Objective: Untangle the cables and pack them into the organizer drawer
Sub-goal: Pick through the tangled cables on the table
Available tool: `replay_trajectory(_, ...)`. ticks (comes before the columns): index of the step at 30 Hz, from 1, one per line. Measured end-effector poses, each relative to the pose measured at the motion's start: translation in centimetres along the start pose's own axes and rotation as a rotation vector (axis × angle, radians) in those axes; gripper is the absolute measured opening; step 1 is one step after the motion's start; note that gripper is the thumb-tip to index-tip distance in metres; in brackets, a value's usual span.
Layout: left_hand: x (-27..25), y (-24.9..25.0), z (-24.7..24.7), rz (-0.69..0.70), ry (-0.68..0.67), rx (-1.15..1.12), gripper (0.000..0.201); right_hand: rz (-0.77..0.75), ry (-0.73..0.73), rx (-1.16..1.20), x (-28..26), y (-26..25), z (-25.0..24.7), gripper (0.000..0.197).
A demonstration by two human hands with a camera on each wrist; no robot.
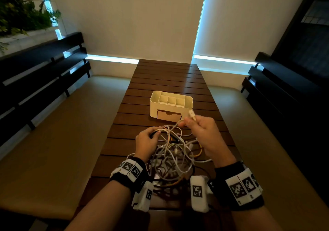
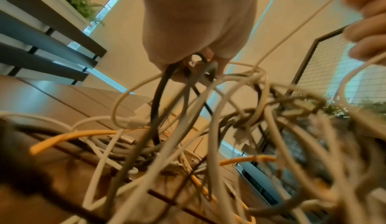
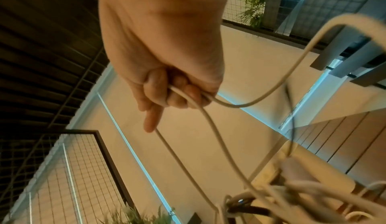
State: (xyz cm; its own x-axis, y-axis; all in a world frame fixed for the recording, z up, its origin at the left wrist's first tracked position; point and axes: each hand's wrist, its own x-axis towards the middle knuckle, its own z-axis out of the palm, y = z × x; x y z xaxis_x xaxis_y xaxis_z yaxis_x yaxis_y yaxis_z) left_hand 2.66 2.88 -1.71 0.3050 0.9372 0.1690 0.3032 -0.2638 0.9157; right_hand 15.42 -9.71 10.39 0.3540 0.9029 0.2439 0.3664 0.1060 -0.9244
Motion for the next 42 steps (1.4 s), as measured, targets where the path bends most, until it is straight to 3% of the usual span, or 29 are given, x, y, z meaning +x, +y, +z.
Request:
replay_trajectory(5,0.2,0.4,-0.5,-0.102,-0.006,0.133,0.017,-0.091,0.145,0.338,-0.9,-0.4,0.1,0.032)
replay_trajectory(9,-0.3,1.3,-0.4,-0.141,0.016,0.3,0.017,-0.04,0.095,0.461,-0.7,0.9,0.0,0.033)
replay_trajectory(12,-1.5,1.7,0.0,0.048,0.028,0.277,0.032,0.071,0.043,0.342,-0.3,1.5,0.1,0.032)
replay_trajectory(15,-3.4,2.1,1.0,0.392,0.0,0.148,0.033,0.135,0.017,0.298,-0.1,1.8,0.2,0.032)
replay_trajectory(17,-4.7,1.8,2.1,0.597,-0.081,0.208,0.027,0.143,-0.01,0.3,-0.1,1.8,0.1,0.031)
replay_trajectory(18,-4.9,1.6,2.6,0.593,-0.132,0.234,0.02,0.144,-0.035,0.3,-0.1,1.7,-0.1,0.031)
replay_trajectory(20,-4.7,1.2,3.3,0.418,-0.155,0.22,0.01,0.146,-0.137,0.262,-0.4,1.6,-0.6,0.031)
replay_trajectory(22,-4.3,1.2,3.6,0.23,-0.133,0.171,0.023,0.174,-0.324,0.192,-0.7,1.7,-1.3,0.031)
replay_trajectory(24,-3.9,1.3,3.7,0.157,-0.115,0.108,0.021,0.241,-0.534,0.154,-1.0,1.9,-1.9,0.033)
replay_trajectory(26,-3.7,1.3,3.6,0.154,-0.097,0.112,0.014,0.33,-0.614,0.173,-1.2,2.4,-2.2,0.04)
replay_trajectory(28,-3.5,0.8,3.7,0.136,-0.108,0.116,0.017,0.438,-0.456,0.176,-0.8,3.4,-1.8,0.044)
replay_trajectory(31,-3.3,0.4,3.7,0.036,-0.111,0.055,0.017,0.558,-0.026,-0.009,0.5,6.4,-1.0,0.03)
replay_trajectory(32,-3.3,0.3,3.7,0.005,-0.122,-0.001,0.018,0.579,0.005,-0.114,0.8,7.2,-0.8,0.027)
replay_trajectory(35,-3.7,0.8,3.6,-0.062,-0.195,-0.238,0.024,0.561,-0.199,-0.403,1.1,8.7,0.2,0.031)
replay_trajectory(38,-3.8,1.3,3.2,-0.097,-0.219,-0.333,0.025,0.462,-0.263,-0.5,0.5,8.6,1.2,0.002)
replay_trajectory(40,-3.8,1.4,3.0,-0.064,-0.202,-0.276,0.024,0.433,-0.237,-0.572,0.5,8.9,1.2,0.027)
replay_trajectory(42,-3.6,1.5,2.8,0.004,-0.16,-0.134,0.023,0.441,-0.208,-0.54,0.6,8.8,0.8,0.031)
